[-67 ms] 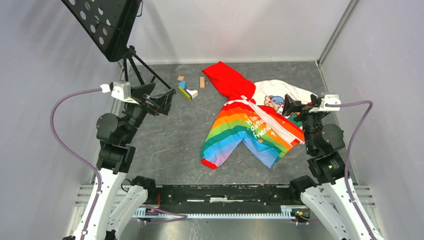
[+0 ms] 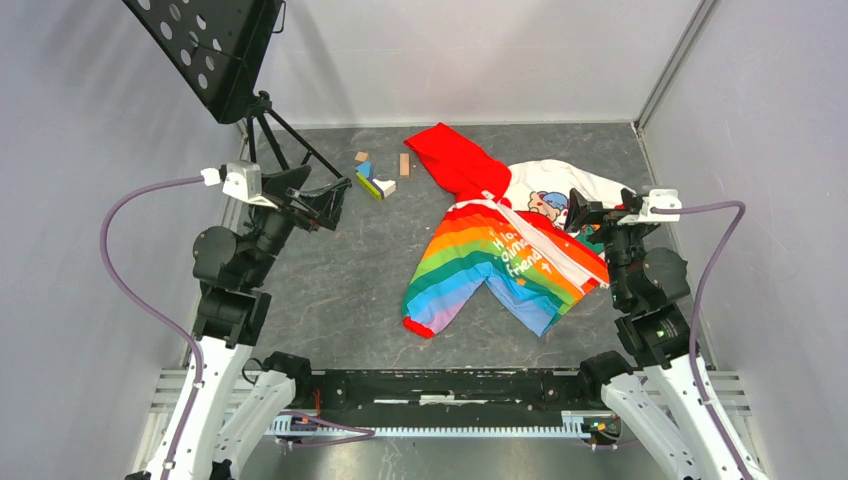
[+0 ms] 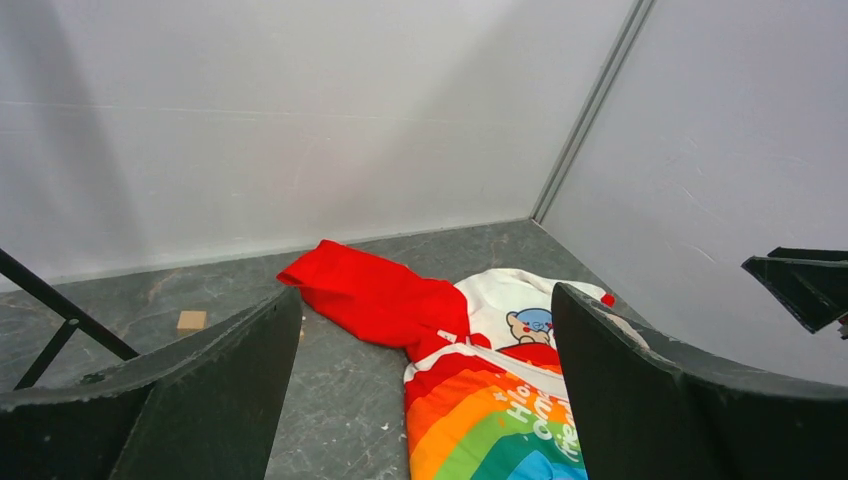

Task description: Zip up the jacket

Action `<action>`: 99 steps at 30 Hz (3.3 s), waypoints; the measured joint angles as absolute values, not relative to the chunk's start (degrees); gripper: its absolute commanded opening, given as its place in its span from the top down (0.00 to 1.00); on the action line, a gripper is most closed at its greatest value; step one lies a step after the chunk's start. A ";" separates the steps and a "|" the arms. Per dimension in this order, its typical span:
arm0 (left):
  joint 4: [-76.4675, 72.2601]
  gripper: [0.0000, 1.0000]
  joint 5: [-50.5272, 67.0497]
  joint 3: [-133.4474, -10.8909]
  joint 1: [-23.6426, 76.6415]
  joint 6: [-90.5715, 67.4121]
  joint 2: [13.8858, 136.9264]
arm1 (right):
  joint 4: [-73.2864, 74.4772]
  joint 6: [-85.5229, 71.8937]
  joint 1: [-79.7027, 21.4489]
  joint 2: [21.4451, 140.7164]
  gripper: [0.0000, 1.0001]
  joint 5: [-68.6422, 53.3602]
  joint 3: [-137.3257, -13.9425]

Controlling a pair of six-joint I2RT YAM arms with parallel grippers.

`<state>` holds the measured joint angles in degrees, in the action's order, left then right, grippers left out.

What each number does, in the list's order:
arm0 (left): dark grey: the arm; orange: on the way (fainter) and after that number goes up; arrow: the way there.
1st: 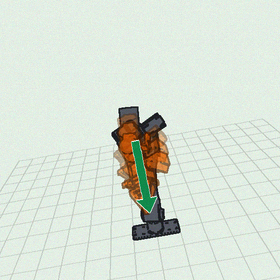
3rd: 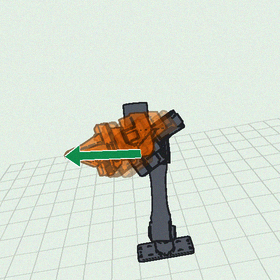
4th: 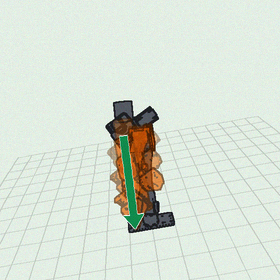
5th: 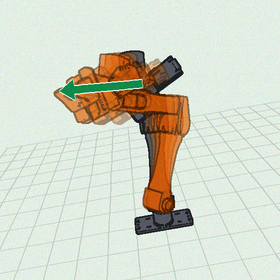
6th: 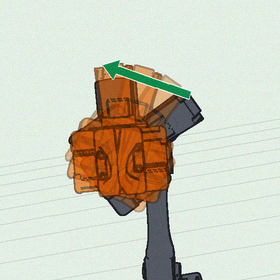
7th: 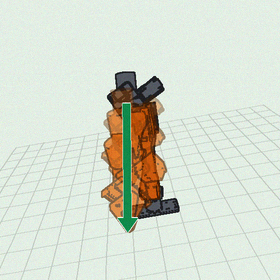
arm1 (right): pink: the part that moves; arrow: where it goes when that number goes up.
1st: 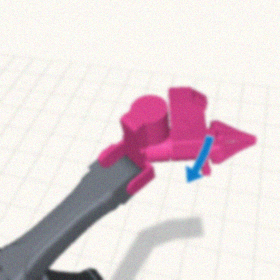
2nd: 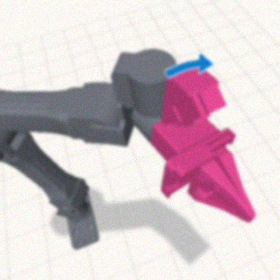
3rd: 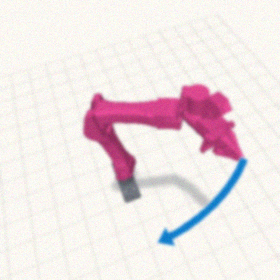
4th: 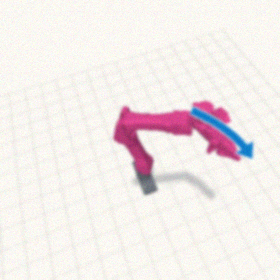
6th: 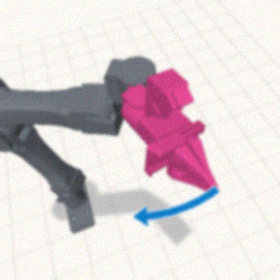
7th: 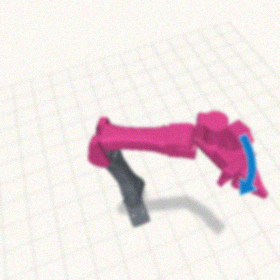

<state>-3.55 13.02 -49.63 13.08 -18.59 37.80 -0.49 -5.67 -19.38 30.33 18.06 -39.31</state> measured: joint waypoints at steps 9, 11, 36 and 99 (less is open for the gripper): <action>-3.53 0.00 14.46 -49.65 13.08 -20.18 41.01 | 6.57 -8.43 -19.38 39.70 0.02 15.90 -41.63; -3.44 0.00 15.59 -49.74 13.08 -20.64 42.54 | 8.14 -9.67 -19.38 42.35 0.02 15.33 -42.35; 11.84 0.11 28.36 -60.86 26.81 -33.26 91.31 | -2.68 -21.21 -14.87 81.52 0.16 0.08 -43.55; 31.16 0.95 16.53 -59.48 19.92 -30.33 101.56 | -16.08 -12.27 -13.02 108.27 0.42 -20.16 -56.95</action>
